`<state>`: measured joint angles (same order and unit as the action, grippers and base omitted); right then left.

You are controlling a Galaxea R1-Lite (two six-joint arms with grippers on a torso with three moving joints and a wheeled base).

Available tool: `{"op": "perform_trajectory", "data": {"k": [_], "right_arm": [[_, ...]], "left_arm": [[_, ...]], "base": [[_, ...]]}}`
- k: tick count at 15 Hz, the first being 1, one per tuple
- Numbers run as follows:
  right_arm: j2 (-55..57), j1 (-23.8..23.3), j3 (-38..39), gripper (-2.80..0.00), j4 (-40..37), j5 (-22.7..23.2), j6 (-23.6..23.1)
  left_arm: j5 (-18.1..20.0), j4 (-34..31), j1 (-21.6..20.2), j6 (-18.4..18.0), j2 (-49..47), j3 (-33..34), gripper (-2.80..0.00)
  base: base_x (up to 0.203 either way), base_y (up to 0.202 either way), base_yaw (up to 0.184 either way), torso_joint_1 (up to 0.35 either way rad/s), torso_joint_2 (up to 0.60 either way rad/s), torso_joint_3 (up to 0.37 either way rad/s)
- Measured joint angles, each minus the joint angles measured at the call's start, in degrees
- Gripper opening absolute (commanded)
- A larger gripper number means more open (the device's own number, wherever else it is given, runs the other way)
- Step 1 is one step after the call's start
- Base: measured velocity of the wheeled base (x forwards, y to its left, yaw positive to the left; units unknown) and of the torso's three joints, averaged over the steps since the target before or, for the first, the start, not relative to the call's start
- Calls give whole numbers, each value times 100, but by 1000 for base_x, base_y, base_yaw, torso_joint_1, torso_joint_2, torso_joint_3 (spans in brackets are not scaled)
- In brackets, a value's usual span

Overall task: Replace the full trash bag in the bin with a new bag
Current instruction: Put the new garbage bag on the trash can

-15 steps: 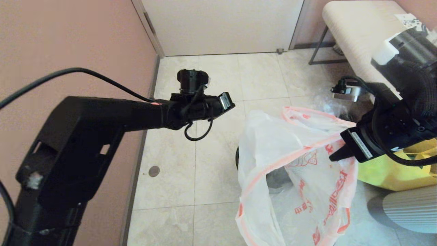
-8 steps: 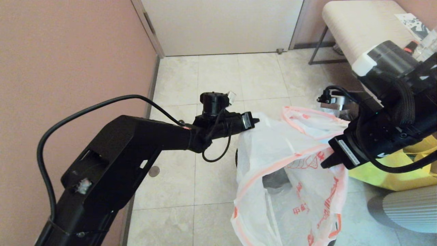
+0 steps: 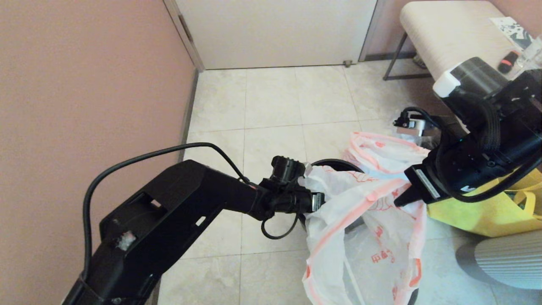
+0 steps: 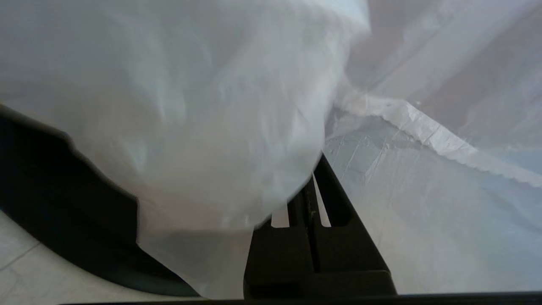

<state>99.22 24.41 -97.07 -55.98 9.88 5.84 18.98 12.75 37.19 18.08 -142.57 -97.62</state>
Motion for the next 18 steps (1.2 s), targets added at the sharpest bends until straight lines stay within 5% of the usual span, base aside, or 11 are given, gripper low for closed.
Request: {"op": "perform_trajectory", "data": {"k": [6, 9, 13, 18], "right_arm": [[680, -626, -155, -280, 1022, 739, 230], [1177, -685, -471, -280, 1300, 930, 363], [1352, -700, -648, -280, 1405, 955, 656], [1373, -757, -809, -280, 1441, 927, 946]], "left_arm": [[-307, -364, -8, -42, -713, -1303, -280], [-516, -325, -230, -6, -726, -1390, -280], [-892, -385, -372, 121, 39, -594, -280], [-933, -352, -481, 256, 1826, 1467, -280]], "base": [[0, 0, 0, 0, 0, 0], [0, 0, 0, 0, 0, 0], [0, 0, 0, 0, 0, 0], [0, 0, 0, 0, 0, 0]]}}
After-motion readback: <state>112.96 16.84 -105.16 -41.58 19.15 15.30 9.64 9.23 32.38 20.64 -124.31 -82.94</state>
